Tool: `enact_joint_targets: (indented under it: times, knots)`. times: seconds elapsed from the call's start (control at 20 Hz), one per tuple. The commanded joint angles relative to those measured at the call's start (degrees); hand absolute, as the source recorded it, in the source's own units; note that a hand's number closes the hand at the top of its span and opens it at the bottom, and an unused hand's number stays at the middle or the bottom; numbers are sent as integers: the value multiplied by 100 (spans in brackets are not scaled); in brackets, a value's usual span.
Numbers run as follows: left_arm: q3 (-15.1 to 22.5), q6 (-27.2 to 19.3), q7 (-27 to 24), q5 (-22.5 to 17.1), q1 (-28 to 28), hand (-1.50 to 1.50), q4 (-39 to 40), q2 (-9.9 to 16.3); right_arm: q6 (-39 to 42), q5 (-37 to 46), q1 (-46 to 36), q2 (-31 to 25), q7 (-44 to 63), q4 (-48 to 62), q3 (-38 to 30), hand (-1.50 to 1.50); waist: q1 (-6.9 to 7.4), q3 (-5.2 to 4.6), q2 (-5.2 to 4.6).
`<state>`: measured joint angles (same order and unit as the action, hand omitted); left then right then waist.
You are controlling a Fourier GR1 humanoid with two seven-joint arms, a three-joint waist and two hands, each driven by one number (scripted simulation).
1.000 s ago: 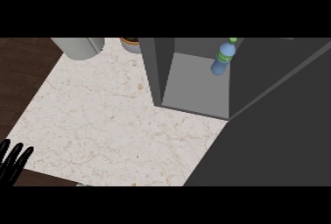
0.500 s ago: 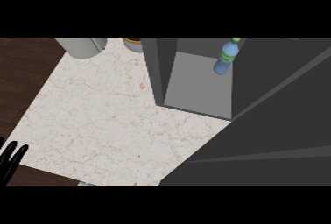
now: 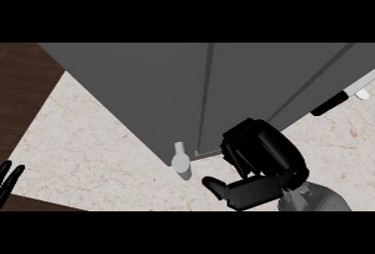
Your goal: Pick up the bottled water, place it into the cabinet and close the cabinet
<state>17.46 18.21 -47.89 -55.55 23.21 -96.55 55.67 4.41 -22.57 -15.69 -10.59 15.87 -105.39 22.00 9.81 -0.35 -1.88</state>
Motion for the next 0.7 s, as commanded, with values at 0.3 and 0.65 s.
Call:
enact_joint_targets:
  times: [0.3, 0.65]
  knots:
    - [-226, 442, -136, -186, 108, -150, 264, -110, -440, 406, -2771, 611, -137, 3239, -1032, 150, -331, 24, 45]
    - [-280, 340, -62, -38, 175, -150, 26, -154, -439, 441, -3154, 761, -477, 3900, -1231, 150, -376, 34, 61]
